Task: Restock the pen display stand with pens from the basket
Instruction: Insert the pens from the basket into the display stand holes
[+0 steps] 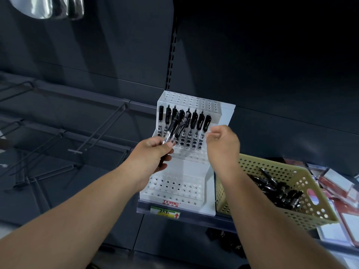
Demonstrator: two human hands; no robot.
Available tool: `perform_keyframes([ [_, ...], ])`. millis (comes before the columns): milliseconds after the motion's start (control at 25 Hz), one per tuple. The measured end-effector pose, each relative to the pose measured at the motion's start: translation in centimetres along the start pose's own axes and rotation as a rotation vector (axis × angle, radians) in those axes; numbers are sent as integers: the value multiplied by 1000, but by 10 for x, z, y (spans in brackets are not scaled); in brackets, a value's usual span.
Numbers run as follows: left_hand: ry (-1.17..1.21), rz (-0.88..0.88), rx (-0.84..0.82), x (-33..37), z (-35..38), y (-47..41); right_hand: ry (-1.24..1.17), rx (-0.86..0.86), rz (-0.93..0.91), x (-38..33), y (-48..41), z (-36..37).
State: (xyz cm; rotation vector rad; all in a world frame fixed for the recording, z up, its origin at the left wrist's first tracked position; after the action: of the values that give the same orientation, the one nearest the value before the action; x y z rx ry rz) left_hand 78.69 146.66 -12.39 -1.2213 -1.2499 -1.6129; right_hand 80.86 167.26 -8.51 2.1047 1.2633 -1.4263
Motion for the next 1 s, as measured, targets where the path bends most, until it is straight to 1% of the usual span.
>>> perform_keyframes([
  [120,3,10,-13,3,6,8,-205,-128,91,-1,35,15],
  [200,-7,22,-26,7,11,14,-316,-175,125,-8,46,17],
  [360,-48,50,-29,13,17,25,-549,-189,193,-18,59,10],
  [520,-6,36,-61,13,24,33,-740,-209,312,-16,69,9],
  [680,-23,33,-106,11,32,38,-817,-227,363,-13,73,10],
  [1000,-104,58,-124,6,37,32,-821,-224,381,-1,68,8],
])
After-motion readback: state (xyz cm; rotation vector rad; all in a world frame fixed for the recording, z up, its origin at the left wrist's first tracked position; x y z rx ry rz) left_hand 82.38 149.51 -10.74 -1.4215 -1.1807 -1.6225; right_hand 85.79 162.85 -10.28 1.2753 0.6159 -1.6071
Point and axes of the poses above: each hand's wrist, its own y-axis away from the middle knuckle, its own z-axis out of the palm, x = y × z, the point moved 9 cm from there along -y, towards the middle knuckle, and after that the axes turned 2 degrees about -y, right-handed, at the moved point
